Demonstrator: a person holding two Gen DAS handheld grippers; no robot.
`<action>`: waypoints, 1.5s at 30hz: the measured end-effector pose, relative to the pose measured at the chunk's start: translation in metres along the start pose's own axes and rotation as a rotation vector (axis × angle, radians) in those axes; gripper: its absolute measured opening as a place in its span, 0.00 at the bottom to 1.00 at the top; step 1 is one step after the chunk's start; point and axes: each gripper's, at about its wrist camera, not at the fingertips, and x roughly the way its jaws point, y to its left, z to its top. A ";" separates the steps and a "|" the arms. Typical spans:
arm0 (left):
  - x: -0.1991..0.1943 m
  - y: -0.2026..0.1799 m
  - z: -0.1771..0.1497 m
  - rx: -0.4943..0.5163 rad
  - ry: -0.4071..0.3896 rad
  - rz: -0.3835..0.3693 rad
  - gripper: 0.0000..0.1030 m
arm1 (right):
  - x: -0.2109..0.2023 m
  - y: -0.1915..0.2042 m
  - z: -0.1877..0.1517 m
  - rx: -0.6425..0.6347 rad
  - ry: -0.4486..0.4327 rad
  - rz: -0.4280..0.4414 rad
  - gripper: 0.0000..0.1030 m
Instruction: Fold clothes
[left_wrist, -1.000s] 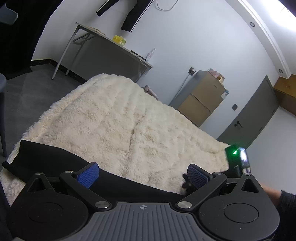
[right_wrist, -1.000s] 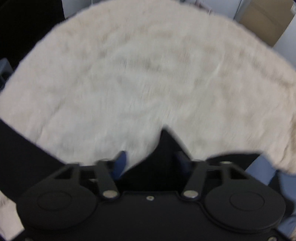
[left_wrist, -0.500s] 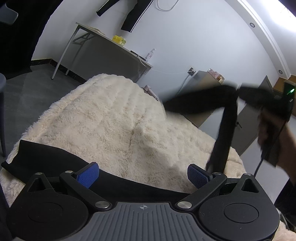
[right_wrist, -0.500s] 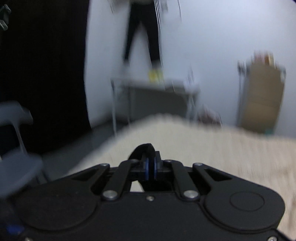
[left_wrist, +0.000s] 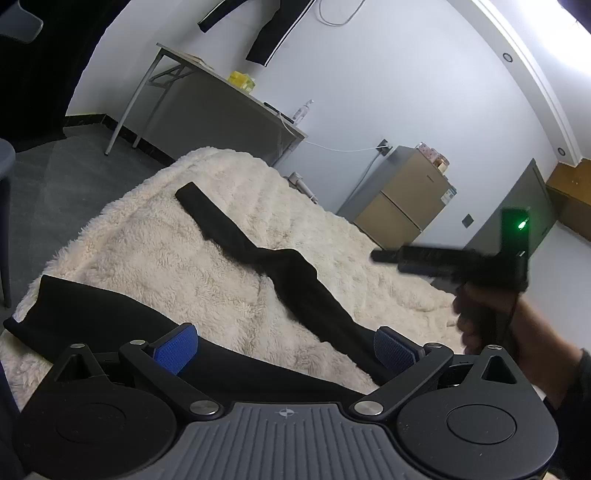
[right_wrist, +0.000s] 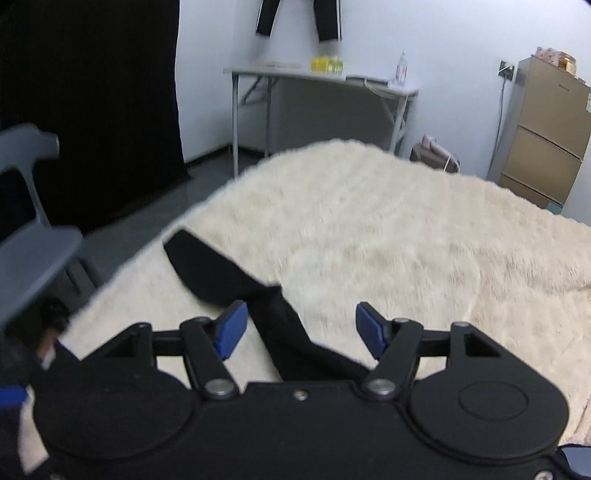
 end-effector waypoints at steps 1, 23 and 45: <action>0.000 0.000 0.000 -0.002 0.000 -0.001 0.98 | 0.005 0.002 -0.003 -0.017 0.012 0.000 0.65; -0.014 0.013 0.010 -0.093 -0.162 0.078 0.98 | 0.225 0.192 0.004 -0.693 -0.076 -0.065 0.03; -0.027 0.011 0.008 -0.103 -0.184 0.056 0.98 | 0.154 0.186 0.074 -0.497 -0.120 0.346 0.37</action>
